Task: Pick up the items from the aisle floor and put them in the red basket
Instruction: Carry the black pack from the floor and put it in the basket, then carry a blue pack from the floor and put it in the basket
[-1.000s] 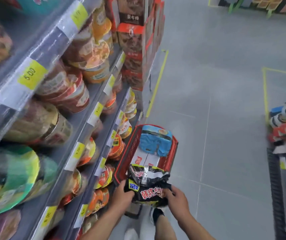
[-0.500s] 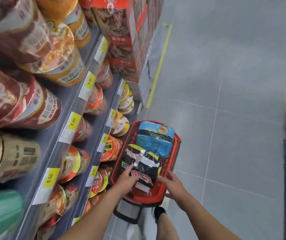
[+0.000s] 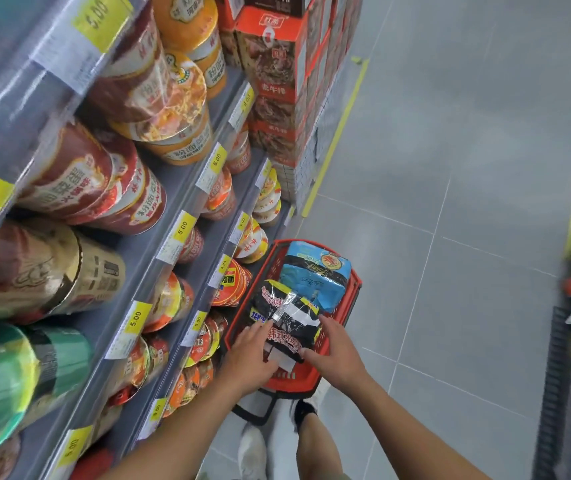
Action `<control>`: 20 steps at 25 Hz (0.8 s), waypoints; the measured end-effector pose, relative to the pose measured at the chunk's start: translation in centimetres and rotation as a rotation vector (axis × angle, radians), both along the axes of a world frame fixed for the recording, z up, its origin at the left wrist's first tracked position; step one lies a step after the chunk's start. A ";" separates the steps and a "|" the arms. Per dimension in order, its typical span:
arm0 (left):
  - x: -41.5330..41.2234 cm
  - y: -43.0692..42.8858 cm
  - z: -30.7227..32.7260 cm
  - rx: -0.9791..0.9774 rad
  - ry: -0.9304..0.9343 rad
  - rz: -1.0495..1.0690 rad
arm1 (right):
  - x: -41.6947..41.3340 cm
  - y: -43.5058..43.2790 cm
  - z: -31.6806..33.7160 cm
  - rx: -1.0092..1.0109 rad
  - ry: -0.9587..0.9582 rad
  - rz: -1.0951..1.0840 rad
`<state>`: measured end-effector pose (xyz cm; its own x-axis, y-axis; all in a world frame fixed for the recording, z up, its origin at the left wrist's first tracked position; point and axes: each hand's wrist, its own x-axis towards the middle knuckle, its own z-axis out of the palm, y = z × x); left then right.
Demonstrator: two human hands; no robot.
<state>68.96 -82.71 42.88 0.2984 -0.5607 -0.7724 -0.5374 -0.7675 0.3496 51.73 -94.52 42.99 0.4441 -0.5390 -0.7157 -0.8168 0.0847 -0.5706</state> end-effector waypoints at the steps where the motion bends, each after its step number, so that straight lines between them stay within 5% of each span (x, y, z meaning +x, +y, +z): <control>1: -0.1 0.1 0.6 -0.017 -0.040 -0.025 | 0.0 -0.3 0.6 -0.053 0.003 0.039; 8: 0.6 2.7 5.6 -0.132 -0.249 -0.050 | 0.1 -1.9 5.3 -0.359 0.038 0.393; 20: -2.8 10.8 15.6 -0.374 -0.428 -0.011 | -0.1 1.6 17.0 -0.677 -0.058 0.571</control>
<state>66.13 -71.94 58.44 0.5336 -0.7780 -0.3316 -0.6985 -0.6265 0.3459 51.61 -92.92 59.95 0.8003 -0.5237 -0.2921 -0.5996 -0.6975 -0.3924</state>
